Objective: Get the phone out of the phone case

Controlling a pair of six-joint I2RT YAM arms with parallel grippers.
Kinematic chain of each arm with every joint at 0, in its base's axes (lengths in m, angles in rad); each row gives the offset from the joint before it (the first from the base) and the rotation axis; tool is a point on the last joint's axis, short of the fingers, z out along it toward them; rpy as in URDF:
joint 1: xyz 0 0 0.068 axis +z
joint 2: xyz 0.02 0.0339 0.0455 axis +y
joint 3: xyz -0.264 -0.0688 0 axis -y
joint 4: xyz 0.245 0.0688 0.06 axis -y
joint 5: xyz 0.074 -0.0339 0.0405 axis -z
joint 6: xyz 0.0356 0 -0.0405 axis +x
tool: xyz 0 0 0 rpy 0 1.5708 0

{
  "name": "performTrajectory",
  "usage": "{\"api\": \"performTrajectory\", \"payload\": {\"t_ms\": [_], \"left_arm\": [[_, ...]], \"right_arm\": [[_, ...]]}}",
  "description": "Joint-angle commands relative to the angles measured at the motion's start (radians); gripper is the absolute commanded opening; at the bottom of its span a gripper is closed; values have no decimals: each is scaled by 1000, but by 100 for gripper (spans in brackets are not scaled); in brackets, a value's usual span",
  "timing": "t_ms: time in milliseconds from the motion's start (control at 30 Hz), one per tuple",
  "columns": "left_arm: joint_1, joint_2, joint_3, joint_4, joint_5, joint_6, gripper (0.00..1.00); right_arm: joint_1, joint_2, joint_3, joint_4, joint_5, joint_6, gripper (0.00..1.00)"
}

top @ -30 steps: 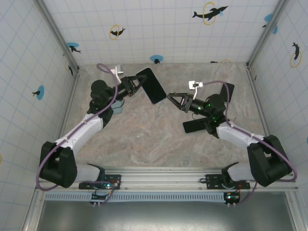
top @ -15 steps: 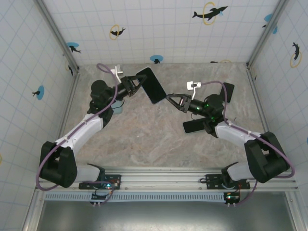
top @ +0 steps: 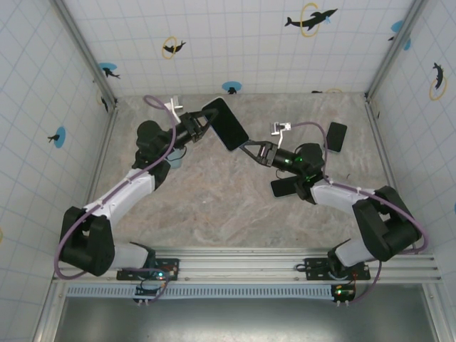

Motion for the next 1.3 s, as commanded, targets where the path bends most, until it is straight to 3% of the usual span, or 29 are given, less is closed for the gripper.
{"api": "performTrajectory", "payload": {"t_ms": [0,267,700,833,1067,1233,1267], "left_arm": [[-24,21,-23,108,-11,-54,0],[-28,62,-67,182,-29,-119,0],[-30,97,-91,119,-115,-163,15],[-31,107,-89,106,-122,-165,27],[-30,91,-72,32,-142,-132,54],[-30,58,-92,-39,-180,-106,62],[-69,47,-107,-41,-205,-111,62]], "right_arm": [[16,14,31,130,100,133,36],[32,18,28,148,191,213,29],[41,5,-17,116,200,256,6],[38,-1,-44,111,225,278,0],[30,-15,-71,90,260,273,0],[19,-23,-84,89,343,269,0],[18,-23,-86,82,365,268,0]]}}
